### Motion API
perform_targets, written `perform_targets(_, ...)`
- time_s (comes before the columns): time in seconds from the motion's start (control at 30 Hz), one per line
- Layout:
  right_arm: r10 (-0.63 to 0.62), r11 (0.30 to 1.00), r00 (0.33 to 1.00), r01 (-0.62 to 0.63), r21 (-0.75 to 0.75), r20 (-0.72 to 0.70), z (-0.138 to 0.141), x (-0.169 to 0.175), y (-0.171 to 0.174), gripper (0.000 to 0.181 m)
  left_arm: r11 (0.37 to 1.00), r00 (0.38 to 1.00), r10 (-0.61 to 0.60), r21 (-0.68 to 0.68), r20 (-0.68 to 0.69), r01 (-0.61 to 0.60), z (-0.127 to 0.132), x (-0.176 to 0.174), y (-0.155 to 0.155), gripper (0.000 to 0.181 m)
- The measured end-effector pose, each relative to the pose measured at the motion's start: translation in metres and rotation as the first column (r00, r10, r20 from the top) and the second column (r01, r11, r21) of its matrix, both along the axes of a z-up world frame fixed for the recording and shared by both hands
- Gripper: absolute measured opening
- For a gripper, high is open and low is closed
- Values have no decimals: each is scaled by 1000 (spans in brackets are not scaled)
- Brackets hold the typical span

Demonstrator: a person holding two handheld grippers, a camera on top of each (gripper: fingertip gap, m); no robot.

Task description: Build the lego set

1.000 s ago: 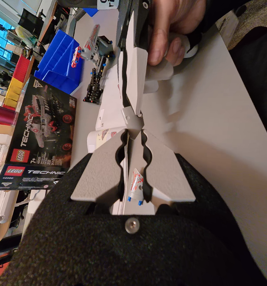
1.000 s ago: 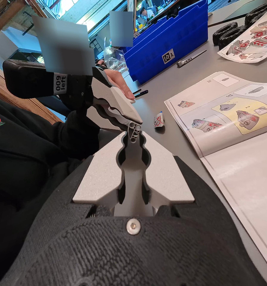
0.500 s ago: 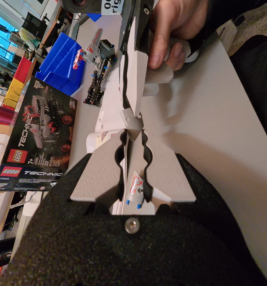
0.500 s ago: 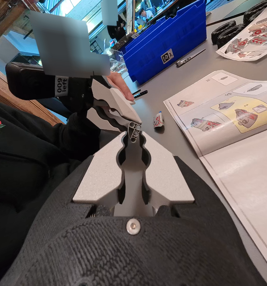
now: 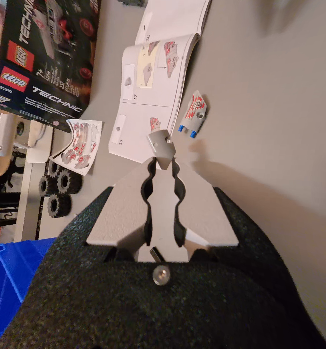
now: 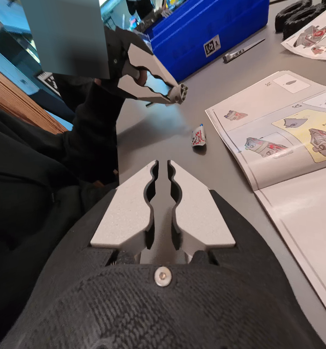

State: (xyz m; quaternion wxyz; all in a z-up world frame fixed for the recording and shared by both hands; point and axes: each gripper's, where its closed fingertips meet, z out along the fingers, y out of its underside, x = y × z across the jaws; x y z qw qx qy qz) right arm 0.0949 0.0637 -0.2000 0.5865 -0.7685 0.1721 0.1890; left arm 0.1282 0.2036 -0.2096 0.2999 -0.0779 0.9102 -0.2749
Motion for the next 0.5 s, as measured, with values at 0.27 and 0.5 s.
perform_targets(0.27,17,992,997,-7,-123,79,-16,-6,7,8,999,999,-27,36,-47,29,-14,-2,-7,13)
perform_targets(0.5,10,986,996,5,-165,92,-22,-5,8,6,998,997,-42,42,-63,45,-17,-4,-11,13)
